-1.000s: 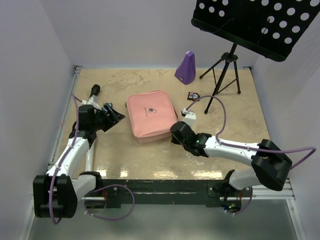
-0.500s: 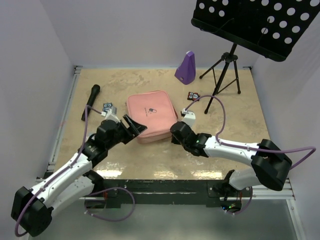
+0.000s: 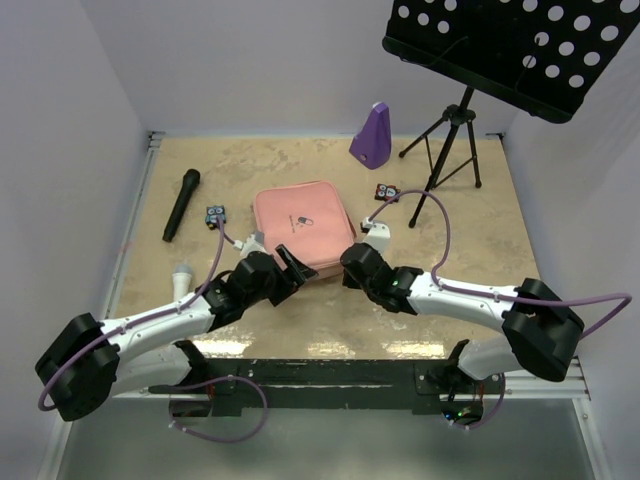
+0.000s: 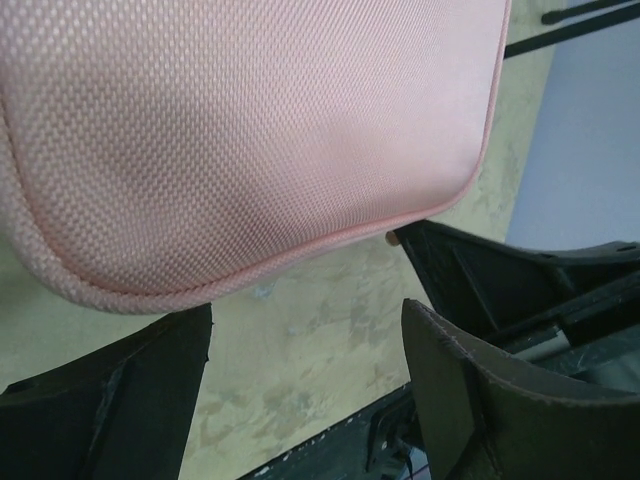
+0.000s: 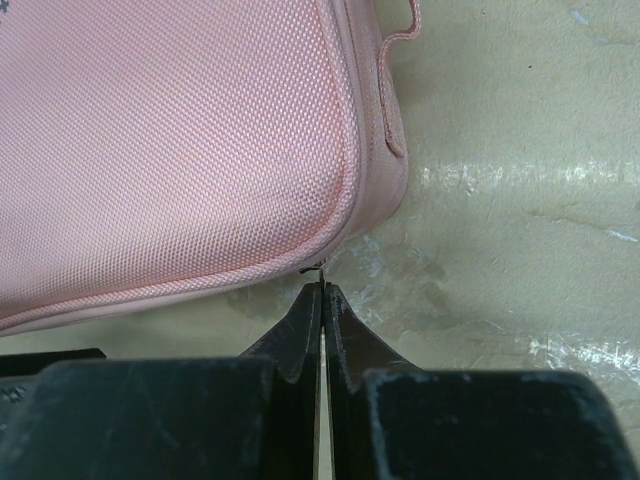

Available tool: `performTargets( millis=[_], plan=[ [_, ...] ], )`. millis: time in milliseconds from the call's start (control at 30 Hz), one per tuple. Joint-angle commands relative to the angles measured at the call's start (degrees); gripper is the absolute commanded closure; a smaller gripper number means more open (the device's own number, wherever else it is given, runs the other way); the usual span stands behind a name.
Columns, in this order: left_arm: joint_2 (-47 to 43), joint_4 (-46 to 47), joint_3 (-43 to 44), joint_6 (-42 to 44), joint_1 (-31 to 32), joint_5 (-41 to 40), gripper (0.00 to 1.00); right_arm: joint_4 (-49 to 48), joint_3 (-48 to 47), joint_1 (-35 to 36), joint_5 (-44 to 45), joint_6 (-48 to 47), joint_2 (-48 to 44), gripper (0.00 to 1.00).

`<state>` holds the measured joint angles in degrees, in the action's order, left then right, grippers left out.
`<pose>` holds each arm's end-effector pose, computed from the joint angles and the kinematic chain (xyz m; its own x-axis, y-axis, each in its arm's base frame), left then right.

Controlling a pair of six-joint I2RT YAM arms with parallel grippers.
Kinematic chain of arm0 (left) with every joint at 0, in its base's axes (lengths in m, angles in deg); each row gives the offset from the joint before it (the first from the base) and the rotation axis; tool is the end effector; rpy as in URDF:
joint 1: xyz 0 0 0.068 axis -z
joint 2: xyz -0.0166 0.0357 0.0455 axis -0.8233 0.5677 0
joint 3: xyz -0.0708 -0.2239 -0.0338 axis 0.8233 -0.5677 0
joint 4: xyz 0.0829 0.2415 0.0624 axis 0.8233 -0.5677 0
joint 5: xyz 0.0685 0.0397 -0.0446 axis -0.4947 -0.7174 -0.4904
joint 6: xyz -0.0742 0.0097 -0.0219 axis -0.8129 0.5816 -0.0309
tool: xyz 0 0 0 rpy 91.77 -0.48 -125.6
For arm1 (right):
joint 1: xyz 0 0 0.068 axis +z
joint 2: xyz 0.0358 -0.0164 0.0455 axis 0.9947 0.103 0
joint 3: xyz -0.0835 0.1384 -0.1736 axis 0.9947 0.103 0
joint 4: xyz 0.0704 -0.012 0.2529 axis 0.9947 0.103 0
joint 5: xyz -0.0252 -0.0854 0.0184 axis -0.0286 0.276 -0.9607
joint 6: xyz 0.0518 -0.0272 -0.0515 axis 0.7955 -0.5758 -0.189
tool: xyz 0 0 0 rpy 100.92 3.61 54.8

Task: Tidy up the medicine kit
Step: Zip the medicine box at the center of the board.

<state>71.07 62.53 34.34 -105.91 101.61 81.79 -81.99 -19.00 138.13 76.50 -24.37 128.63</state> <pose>0.1884 -0.1859 0.1378 -0.7323 -0.6303 -0.2576 -0.2254 0.5814 -0.7817 0.2043 0.2259 0.1419 -0.6412 0.2524 -0.7247 -0.0078 0.9422 0.3350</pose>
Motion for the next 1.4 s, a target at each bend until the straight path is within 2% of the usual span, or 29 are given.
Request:
performTargets(
  millis=[0,233,500,800,967,1100,1233,1367],
  plan=[
    [0.1,8.5,0.1,-3.0,0.3,-8.2,0.19,3.4,2.0,0.0,0.8,-1.6,0.1,1.00],
    [2.5,9.3,0.5,-3.1,-3.7,-10.4,0.21,2.5,2.7,1.1,-0.3,-1.8,-0.3,1.00],
    [3.3,9.6,-0.2,1.0,-11.9,-5.8,0.27,0.8,2.3,4.0,-0.9,-1.7,2.0,1.00],
    [7.3,9.8,4.1,8.1,-20.2,1.3,0.23,1.4,-1.9,5.1,1.0,-3.8,4.8,1.00],
    [6.6,12.4,3.5,6.0,-19.3,5.9,0.22,2.1,-2.7,5.1,1.7,-4.1,4.7,1.00],
    [4.5,13.9,1.9,3.5,-13.3,2.2,0.21,2.3,-2.8,5.1,2.3,-4.1,4.5,1.00],
    [7.7,14.6,4.1,2.3,-9.0,1.3,0.21,2.3,-3.1,5.2,2.5,-4.2,4.9,1.00],
    [11.8,14.9,6.1,1.3,-7.4,1.4,0.22,2.5,-3.7,5.3,2.4,-4.4,5.1,1.00]
  ],
)
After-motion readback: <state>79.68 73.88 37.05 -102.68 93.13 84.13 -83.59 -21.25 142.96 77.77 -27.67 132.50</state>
